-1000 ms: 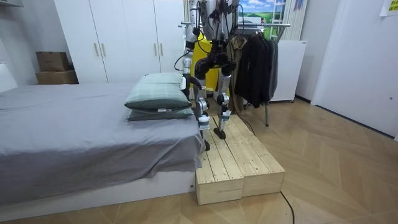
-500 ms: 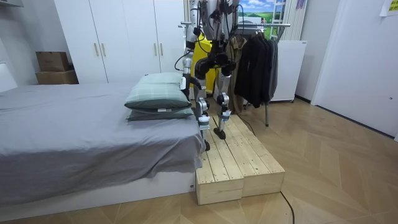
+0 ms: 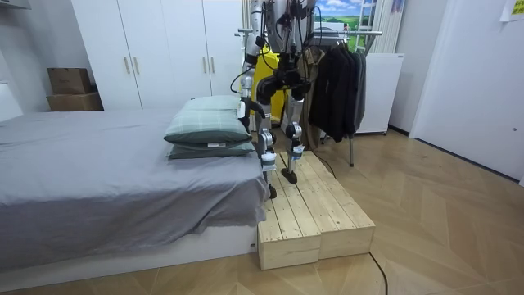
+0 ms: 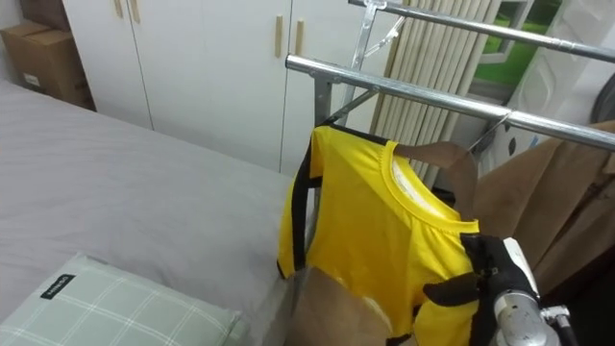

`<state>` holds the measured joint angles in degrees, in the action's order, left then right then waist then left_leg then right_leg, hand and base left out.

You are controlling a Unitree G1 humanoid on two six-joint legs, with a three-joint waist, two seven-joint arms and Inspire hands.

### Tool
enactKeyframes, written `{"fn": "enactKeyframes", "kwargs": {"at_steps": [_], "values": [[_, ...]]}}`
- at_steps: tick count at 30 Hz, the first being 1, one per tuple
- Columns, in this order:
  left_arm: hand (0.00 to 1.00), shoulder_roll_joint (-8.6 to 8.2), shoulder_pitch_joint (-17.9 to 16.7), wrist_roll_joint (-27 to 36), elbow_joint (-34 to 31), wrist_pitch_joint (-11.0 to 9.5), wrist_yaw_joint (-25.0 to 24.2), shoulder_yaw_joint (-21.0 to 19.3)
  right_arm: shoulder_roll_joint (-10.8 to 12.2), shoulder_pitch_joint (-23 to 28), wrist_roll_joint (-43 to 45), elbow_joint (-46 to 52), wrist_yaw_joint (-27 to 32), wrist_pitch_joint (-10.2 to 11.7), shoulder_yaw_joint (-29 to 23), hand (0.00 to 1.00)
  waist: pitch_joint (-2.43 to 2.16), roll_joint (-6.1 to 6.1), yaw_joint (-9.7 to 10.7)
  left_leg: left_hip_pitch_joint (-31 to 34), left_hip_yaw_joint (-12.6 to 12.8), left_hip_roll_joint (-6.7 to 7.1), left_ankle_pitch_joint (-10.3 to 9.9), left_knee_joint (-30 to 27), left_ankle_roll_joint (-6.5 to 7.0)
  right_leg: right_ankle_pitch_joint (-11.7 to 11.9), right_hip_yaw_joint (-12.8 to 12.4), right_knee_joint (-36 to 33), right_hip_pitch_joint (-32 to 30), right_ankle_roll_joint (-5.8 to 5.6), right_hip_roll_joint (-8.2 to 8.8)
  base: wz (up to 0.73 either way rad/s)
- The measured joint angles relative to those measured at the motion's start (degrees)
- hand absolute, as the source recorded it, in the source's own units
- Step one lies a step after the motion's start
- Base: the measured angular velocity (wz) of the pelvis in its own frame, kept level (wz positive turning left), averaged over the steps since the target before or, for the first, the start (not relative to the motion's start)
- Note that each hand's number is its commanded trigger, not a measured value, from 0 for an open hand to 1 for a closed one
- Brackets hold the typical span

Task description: Hang clothes

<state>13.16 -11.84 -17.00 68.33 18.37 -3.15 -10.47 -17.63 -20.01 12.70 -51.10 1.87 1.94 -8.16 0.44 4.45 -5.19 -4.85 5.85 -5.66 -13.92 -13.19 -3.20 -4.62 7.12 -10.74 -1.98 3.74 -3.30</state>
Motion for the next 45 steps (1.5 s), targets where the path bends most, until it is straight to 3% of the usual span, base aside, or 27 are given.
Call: {"fn": "enactKeyframes", "kwargs": {"at_steps": [13, 20, 27, 30, 45], "values": [[0.00, -0.12, -0.01, 0.01, 0.49, 0.35, 0.34, 0.27, 0.35, 0.50, -4.40, 0.53, 0.03, 0.00, 0.17, 0.00, 0.09, -0.11, -0.12, -1.26, 0.06, -0.10, -0.06, 0.48, -0.16, -0.16, 0.10, 0.10, 0.26, 0.06, -0.21, 0.00], [0.00, -0.13, 0.00, 0.04, 0.49, 0.49, 0.34, 0.80, 2.03, 2.10, -5.76, 4.98, -0.03, 0.01, 0.29, 0.00, 0.09, -0.28, -0.04, -0.87, 0.54, -0.43, -0.23, 0.19, -0.42, -0.10, -0.84, 0.08, -0.34, 0.14, -0.69, -0.04], [0.00, -0.48, 0.01, 0.15, 0.76, 0.74, 0.34, 1.33, 2.69, 2.21, -6.16, 6.61, 0.02, 0.63, 0.71, 0.00, -0.03, -1.21, 0.15, -0.94, 1.30, -0.81, -0.31, 0.25, -0.59, -0.08, -1.62, -0.15, -0.66, 0.20, -1.15, -0.07], [0.00, -0.57, 0.00, 0.08, 0.81, 0.76, 0.35, 1.12, 2.78, 2.88, -6.98, 8.32, 0.28, 0.47, 0.68, 0.00, -0.16, -1.03, 0.12, -0.88, 1.60, -0.80, -0.28, 0.55, -0.64, -0.08, -2.02, -0.36, -1.06, 0.21, -1.22, -0.09], [0.00, -1.14, -0.37, 0.66, 0.81, 1.71, 0.38, 1.15, 3.18, 5.14, -23.89, 14.47, 8.97, -1.86, -0.22, 0.00, -0.02, -1.37, 1.65, -0.78, 2.12, -0.70, -0.30, 0.66, -0.63, -0.22, -2.56, -0.91, -1.32, 0.22, -1.26, -0.02]]}}
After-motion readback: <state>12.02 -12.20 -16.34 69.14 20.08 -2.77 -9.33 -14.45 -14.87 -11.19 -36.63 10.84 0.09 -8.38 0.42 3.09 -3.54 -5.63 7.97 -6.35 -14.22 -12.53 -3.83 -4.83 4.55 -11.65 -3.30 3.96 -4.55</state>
